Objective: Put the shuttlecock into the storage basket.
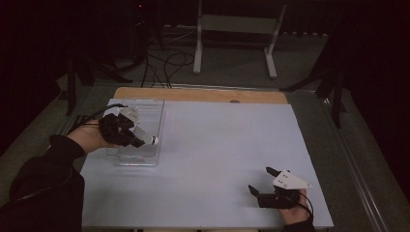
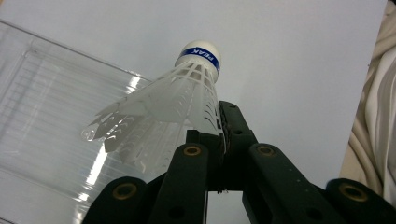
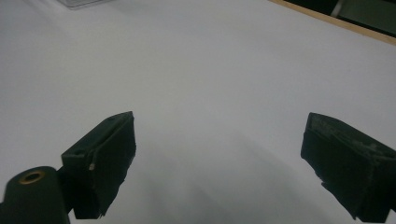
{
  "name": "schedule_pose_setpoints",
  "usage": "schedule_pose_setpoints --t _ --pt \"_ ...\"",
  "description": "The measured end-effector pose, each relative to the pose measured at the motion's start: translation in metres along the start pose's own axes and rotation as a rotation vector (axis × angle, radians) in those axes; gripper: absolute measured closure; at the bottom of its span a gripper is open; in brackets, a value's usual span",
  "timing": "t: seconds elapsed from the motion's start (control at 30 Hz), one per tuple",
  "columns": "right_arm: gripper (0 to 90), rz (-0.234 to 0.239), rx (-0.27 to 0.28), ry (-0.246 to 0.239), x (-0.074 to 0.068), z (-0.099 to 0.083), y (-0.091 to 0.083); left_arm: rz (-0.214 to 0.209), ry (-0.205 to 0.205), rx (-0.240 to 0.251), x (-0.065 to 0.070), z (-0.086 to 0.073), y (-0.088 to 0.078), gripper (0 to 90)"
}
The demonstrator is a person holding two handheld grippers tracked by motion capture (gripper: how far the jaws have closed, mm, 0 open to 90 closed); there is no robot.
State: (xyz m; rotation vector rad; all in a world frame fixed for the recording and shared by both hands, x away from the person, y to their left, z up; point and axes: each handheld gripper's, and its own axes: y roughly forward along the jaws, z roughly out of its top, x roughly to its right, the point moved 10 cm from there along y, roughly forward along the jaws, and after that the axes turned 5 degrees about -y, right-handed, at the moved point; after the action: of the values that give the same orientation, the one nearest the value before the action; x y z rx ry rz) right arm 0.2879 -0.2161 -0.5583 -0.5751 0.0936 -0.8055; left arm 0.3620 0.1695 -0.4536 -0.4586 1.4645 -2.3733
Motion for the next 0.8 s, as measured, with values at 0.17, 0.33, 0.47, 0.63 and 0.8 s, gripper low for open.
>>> schedule_pose_setpoints --t 0.17,0.33,0.47,0.63,0.8 --pt "10.1 -0.001 -0.001 -0.002 0.000 0.000 0.000 0.007 -0.015 -0.003 -0.004 -0.003 0.001 89.6" --pt "10.2 0.000 -0.001 -0.003 0.000 0.000 0.000 0.024 -0.050 -0.004 -0.012 -0.008 0.005 89.6" --pt "10.2 -0.001 -0.002 -0.003 0.000 0.000 0.000 0.016 -0.057 0.000 -0.015 -0.010 0.010 89.6" --pt "10.2 0.000 -0.002 -0.002 0.000 0.000 0.000 0.010 -0.062 0.000 -0.018 -0.012 0.014 89.6" --pt "10.2 -0.001 -0.004 -0.003 0.000 0.000 0.000 0.006 -0.077 -0.004 -0.022 -0.018 0.019 89.5"
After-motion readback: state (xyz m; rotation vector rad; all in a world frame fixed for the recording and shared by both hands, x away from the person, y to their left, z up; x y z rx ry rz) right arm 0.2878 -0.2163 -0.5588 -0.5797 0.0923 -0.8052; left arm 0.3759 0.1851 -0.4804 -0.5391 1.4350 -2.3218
